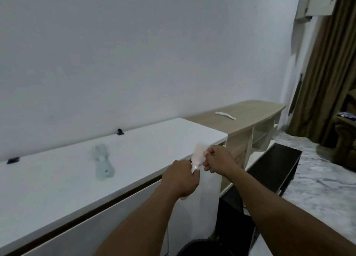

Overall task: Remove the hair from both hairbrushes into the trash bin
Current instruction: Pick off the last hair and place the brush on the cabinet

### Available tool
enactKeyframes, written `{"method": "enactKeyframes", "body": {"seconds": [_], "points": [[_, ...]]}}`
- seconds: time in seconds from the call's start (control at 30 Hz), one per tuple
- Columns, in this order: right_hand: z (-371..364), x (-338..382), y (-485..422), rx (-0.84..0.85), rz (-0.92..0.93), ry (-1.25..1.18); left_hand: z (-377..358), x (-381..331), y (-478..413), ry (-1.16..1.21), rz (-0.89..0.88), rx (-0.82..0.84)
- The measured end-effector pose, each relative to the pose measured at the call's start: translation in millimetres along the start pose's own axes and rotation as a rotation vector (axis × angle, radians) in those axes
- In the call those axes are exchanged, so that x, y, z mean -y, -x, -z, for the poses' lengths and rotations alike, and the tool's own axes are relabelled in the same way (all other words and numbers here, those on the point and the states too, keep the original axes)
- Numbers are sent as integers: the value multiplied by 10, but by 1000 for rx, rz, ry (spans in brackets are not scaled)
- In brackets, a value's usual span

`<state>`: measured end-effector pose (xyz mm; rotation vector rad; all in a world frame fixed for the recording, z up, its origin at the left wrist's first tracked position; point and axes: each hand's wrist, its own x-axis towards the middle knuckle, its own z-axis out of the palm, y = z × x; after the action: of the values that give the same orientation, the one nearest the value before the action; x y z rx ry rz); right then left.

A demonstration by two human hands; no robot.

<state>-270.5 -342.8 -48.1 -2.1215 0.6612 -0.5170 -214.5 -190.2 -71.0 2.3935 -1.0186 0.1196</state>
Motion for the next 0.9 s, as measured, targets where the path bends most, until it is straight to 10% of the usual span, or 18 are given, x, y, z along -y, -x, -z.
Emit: {"method": "enactKeyframes", "body": {"seconds": [0.9], "points": [[176, 287, 12, -35, -40, -349, 215, -164, -48, -48, -33, -78]]}}
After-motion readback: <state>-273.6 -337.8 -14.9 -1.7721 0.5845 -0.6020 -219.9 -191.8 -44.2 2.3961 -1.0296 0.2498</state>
